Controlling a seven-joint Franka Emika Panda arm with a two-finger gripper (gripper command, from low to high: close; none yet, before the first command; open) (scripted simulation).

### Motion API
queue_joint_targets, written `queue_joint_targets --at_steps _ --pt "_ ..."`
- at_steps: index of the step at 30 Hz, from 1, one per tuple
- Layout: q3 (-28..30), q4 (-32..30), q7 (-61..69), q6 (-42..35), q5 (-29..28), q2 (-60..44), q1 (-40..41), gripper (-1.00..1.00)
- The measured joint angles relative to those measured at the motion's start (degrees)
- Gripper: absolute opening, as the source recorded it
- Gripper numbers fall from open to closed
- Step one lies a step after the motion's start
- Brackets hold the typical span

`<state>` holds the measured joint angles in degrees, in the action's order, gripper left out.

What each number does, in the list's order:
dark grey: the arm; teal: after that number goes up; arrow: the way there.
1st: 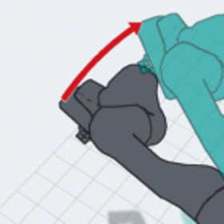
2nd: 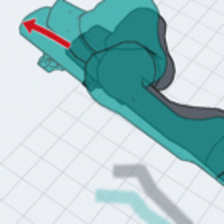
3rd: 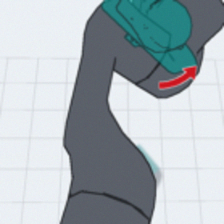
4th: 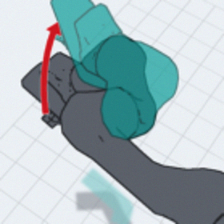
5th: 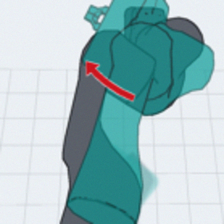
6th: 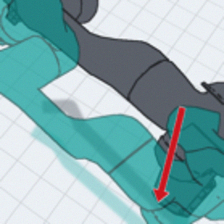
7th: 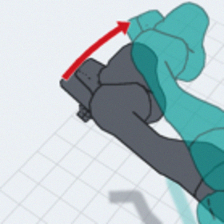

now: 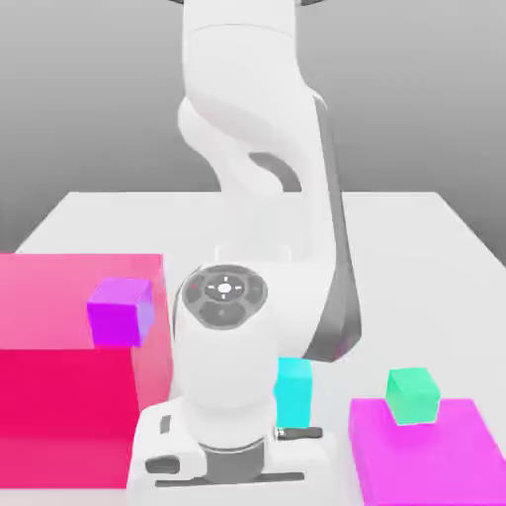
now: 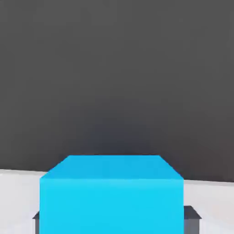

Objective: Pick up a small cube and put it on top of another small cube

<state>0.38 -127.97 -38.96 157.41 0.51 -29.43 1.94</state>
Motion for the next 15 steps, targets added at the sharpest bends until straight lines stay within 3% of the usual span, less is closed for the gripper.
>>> queue_joint_targets --at_steps 6,15 --pt "0.1 -1.4 -0.1 -5.8 -0.1 7.2 0.0 -1.00" --pt "10.6 6.8 -6.7 -27.5 -1.3 20.8 8.1 -1.00"
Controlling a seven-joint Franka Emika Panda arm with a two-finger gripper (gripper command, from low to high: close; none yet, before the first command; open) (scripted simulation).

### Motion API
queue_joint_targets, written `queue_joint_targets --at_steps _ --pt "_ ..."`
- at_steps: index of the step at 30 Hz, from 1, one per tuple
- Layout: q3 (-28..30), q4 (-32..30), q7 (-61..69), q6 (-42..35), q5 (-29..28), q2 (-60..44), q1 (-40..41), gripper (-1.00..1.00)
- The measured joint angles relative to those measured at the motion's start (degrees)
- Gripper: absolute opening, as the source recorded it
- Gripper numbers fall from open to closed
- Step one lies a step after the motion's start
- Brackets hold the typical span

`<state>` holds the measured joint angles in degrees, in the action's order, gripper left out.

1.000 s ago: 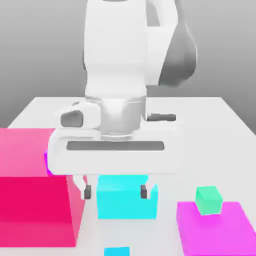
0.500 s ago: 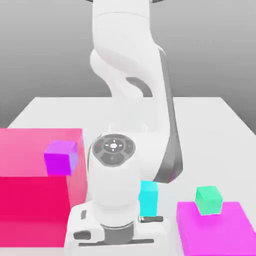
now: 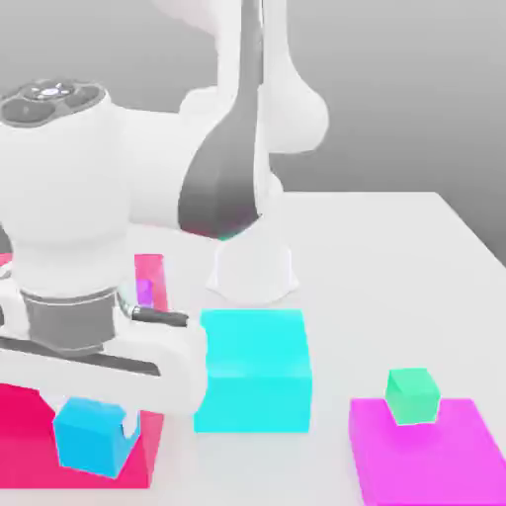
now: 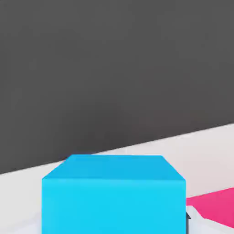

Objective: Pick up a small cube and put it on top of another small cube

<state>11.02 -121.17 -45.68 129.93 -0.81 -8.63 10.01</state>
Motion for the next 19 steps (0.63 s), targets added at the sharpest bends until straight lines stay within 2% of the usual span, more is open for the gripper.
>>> queue_joint_targets --at_steps 6,9,10,16,19 --pt "5.2 5.6 -3.6 -13.7 0.8 8.1 10.1 -1.00" --pt "3.4 2.6 -3.4 -9.7 1.7 6.9 16.0 -1.00" --pt "2.3 1.5 -3.4 -8.1 1.8 6.4 14.9 1.00" --pt "2.2 1.0 -3.4 -7.3 1.7 6.1 13.1 1.00" --pt "2.2 3.9 -3.8 -11.9 1.1 7.8 12.6 1.00"
